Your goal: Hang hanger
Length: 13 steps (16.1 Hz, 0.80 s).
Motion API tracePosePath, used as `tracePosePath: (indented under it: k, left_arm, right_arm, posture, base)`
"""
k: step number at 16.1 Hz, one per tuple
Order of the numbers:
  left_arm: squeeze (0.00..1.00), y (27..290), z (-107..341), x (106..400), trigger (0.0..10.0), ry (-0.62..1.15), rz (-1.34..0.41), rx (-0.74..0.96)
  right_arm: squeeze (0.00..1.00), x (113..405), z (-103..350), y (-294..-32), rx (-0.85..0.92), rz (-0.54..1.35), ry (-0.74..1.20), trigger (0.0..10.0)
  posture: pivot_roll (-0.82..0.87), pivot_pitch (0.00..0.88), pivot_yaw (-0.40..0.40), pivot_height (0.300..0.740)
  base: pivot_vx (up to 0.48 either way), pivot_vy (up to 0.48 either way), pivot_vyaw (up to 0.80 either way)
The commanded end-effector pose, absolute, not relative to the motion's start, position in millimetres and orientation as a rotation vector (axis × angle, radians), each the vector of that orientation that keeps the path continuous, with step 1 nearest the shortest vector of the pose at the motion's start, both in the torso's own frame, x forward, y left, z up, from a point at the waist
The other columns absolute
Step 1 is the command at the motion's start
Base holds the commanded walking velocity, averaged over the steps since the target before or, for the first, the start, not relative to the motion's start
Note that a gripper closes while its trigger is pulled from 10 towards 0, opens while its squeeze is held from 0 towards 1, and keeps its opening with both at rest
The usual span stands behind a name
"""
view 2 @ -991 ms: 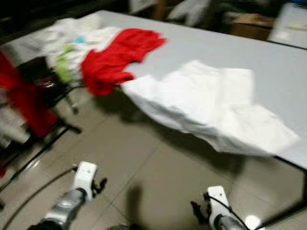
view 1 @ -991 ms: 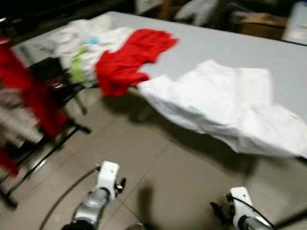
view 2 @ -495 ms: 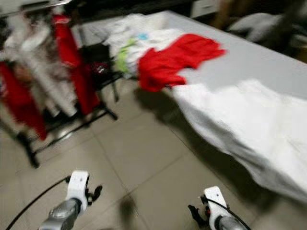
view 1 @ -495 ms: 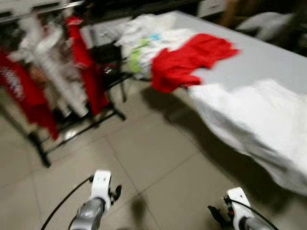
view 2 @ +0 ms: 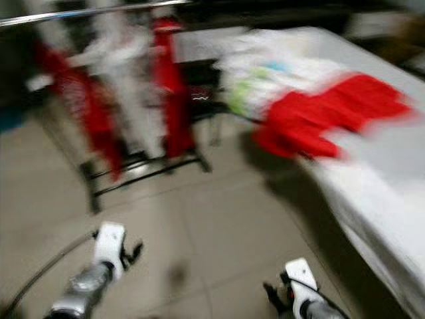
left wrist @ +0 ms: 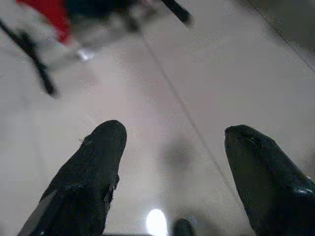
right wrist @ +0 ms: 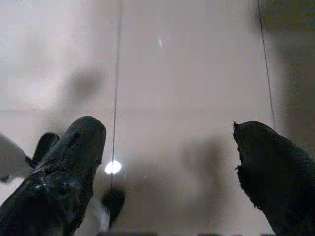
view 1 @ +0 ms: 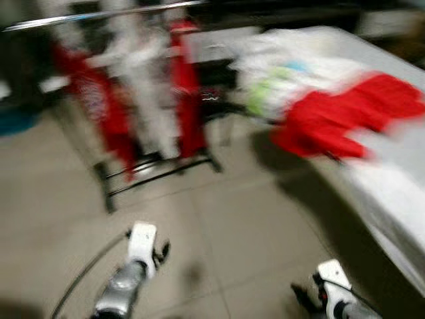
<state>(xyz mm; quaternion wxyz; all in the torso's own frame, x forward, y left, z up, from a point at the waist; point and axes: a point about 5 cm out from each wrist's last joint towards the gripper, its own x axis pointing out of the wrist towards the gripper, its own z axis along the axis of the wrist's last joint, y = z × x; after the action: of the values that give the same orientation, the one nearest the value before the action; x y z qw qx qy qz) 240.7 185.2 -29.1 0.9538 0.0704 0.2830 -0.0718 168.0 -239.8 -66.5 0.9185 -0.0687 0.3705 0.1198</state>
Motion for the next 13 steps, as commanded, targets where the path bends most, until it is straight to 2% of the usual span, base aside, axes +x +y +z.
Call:
tracePosePath:
  k: [1, 2, 3, 4, 6, 8, 9, 10, 12, 13]
  left_arm:
    - [0.04, 185.5, -7.9, 255.8, 10.0, 0.467, -0.197, 0.186]
    - [0.04, 185.2, 12.8, 269.4, 10.0, 0.379, -0.221, 0.199]
    - [0.04, 184.9, 28.2, 277.9, 10.0, 0.318, -0.233, 0.203]
    - [0.04, 186.1, 50.1, 287.9, 10.0, 0.240, -0.222, 0.208]
    - [0.04, 185.6, 103.2, 292.5, 10.0, 0.086, -0.198, 0.174]
    - [0.03, 181.3, 128.5, 282.2, 10.0, 0.036, -0.186, 0.153]
    - [0.04, 180.7, 131.2, 280.3, 10.0, 0.032, -0.183, 0.152]
    - [0.03, 181.5, 134.7, 274.0, 10.0, 0.028, -0.130, 0.143]
    - [0.03, 178.5, 135.0, 270.4, 10.0, 0.042, -0.110, 0.150]
    - [0.03, 166.7, 140.4, 269.2, 10.0, 0.050, -0.154, 0.157]
  right_arm:
    - [1.00, 176.8, -61.1, -230.4, -0.117, 0.247, 0.666, 10.0]
    - [1.00, 245.3, -24.2, -176.3, -0.113, 0.325, 0.425, 10.0]
    - [1.00, 274.9, 6.1, -153.3, -0.120, 0.365, 0.285, 10.0]
    - [1.00, 282.5, 26.6, -159.4, -0.150, 0.383, 0.198, 10.0]
    - [1.00, 277.5, 67.2, -186.0, -0.175, 0.320, 0.073, 10.0]
    - [1.00, 258.9, 89.1, -197.5, -0.127, 0.196, 0.041, 10.0]
    - [1.00, 255.7, 93.2, -196.6, -0.109, 0.174, 0.037, 10.0]
    - [1.00, 247.6, 108.3, -188.2, -0.036, 0.062, 0.006, 10.0]
    - [1.00, 246.8, 115.8, -180.3, -0.010, 0.048, -0.009, 10.0]
    - [1.00, 247.7, 115.4, -181.2, -0.082, 0.067, 0.041, 10.0]
  posture:
    - [0.01, 0.000, 0.018, 0.740]
    - [0.00, 0.000, 0.026, 0.740]
    - [-0.01, 0.000, 0.039, 0.740]
    - [-0.01, 0.000, 0.045, 0.740]
    - [0.00, 0.000, 0.048, 0.740]
    - [0.00, 0.000, 0.060, 0.740]
    - [0.00, 0.000, 0.063, 0.740]
    - [-0.01, 0.000, 0.071, 0.740]
    - [0.00, 0.000, 0.066, 0.740]
    - [0.00, 0.000, 0.077, 0.740]
  base:
    - [0.435, 0.000, 0.80]
    - [0.416, 0.000, 0.80]
    - [0.409, 0.000, 0.80]
    - [0.382, 0.000, 0.80]
    - [0.362, 0.000, 0.80]
    - [0.375, 0.000, 0.80]
    - [0.386, 0.000, 0.80]
    - [0.386, 0.000, 0.80]
    - [0.390, 0.000, 0.37]
    - [0.390, 0.000, 0.00]
